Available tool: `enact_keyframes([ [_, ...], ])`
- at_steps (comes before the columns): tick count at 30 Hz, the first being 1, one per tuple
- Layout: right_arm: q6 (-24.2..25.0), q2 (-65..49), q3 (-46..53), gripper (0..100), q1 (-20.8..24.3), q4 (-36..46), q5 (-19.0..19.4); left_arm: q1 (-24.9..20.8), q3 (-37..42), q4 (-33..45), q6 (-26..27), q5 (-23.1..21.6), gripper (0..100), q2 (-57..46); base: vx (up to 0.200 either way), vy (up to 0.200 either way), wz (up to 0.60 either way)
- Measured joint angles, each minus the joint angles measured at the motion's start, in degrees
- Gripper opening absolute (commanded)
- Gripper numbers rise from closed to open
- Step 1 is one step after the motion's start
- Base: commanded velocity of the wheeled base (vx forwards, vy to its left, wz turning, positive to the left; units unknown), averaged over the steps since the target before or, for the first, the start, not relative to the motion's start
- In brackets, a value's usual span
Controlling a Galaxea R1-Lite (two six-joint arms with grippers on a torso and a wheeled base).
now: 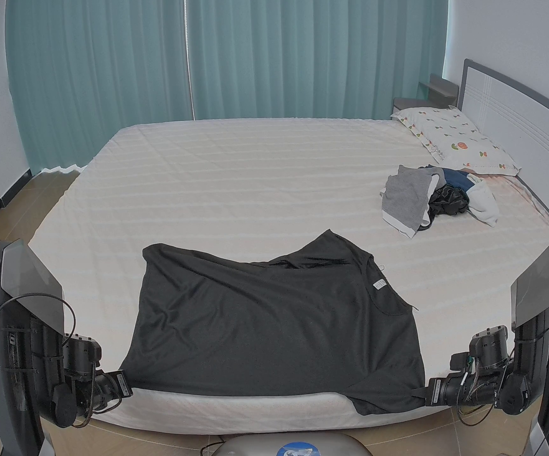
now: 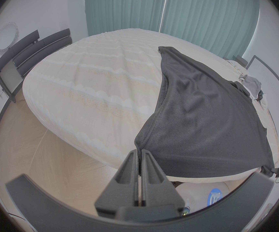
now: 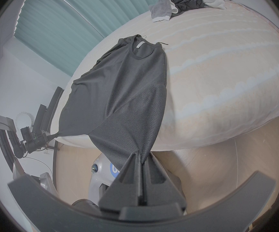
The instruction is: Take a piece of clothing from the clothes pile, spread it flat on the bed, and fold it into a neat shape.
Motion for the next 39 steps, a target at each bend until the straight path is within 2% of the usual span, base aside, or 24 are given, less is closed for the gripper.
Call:
enact_keyframes([
  [3,-0.1,0.2,0.0,0,0.5,-0.4,-0.1,0.0,0.2,0.0,0.1,0.0,0,0.2,0.0,0.0,0.0],
  [4,-0.1,0.2,0.0,100,0.5,-0.4,-0.1,0.0,0.2,0.0,0.1,0.0,100,0.2,0.0,0.0,0.0],
  [12,0.4,0.8,0.0,100,0.1,-4.7,0.0,0.0,0.0,-0.1,-0.4,-0.5,100,0.0,0.0,0.0,0.0],
  [16,1.3,0.7,-0.3,100,-1.6,-7.2,0.1,0.0,-0.2,-3.0,-0.9,-0.7,100,-0.3,0.0,0.0,0.0],
  [20,5.0,0.7,-3.2,100,-3.6,-7.3,0.0,0.1,-0.8,-3.3,-2.4,-1.1,100,-1.3,0.0,0.0,0.0],
  [23,7.8,0.9,-5.5,100,-4.9,-7.4,-0.1,0.7,-1.7,-3.3,-3.7,-3.0,100,-3.0,0.0,0.0,0.0],
  [30,11.8,1.0,-8.1,100,-5.8,-7.4,0.0,2.9,-2.8,-3.3,-6.8,-10.8,100,-7.1,0.0,0.0,0.0],
  [35,13.1,1.2,-8.7,100,-5.9,-7.4,0.1,3.4,-3.7,-3.3,-9.8,-11.5,100,-8.8,0.0,0.0,0.0],
  [39,13.5,1.3,-8.9,100,-5.8,-7.4,0.1,3.7,-4.5,-3.3,-12.7,-12.1,100,-9.2,0.2,0.0,0.0],
])
